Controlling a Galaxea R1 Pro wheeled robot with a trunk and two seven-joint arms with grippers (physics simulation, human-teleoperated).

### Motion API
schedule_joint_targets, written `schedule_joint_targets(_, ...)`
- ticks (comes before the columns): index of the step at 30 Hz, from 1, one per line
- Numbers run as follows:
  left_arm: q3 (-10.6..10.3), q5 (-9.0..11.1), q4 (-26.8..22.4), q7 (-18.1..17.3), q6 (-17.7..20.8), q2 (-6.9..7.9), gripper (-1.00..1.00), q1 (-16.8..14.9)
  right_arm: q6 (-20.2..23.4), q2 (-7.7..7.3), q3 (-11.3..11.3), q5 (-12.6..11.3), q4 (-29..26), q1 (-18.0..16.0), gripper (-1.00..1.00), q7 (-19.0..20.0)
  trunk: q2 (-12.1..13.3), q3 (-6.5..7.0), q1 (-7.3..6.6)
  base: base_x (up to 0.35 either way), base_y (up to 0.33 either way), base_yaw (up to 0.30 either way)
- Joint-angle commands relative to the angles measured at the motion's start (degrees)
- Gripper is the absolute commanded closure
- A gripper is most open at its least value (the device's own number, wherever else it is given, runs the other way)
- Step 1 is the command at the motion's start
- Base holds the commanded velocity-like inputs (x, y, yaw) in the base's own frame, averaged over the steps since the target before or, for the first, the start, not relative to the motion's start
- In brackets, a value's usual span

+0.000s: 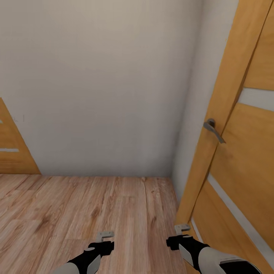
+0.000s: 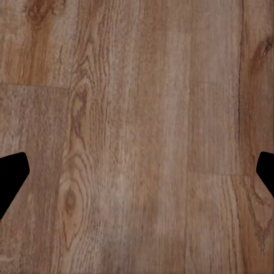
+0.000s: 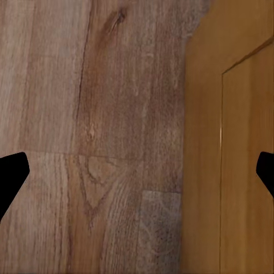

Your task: Move the two storage containers from the living room to the garage. In the garage, place one container on the floor and stack the other container on top of it (either order is fine).

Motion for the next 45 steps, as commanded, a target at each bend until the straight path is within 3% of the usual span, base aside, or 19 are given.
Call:
schedule_joint_targets(1,0.31,0.04,0.07,0.10,-0.21,-0.02,-1.00,-0.06,0.16,0.02,0.42,0.14,0.09,-0.07,-1.00,-0.20,-0.02,-0.05,0.01,0.211,0.000,0.000)
schedule_joint_targets(24,0.31,0.04,0.07,0.10,-0.23,-0.02,-1.00,-0.05,0.16,0.02,0.42,0.20,0.09,-0.07,-1.00,-0.20,-0.02,-0.05,0.01,0.092,0.000,0.068)
schedule_joint_targets(34,0.31,0.04,0.07,0.10,-0.19,-0.02,-1.00,-0.05,0.16,0.02,0.42,0.20,0.09,-0.07,-1.00,-0.20,-0.02,-0.05,0.01,0.299,0.000,0.026)
schedule_joint_targets(45,0.31,0.04,0.07,0.10,-0.25,-0.02,-1.00,-0.04,0.16,0.02,0.42,0.20,0.09,-0.07,-1.00,-0.20,-0.02,-0.05,0.01,0.305,0.000,0.187)
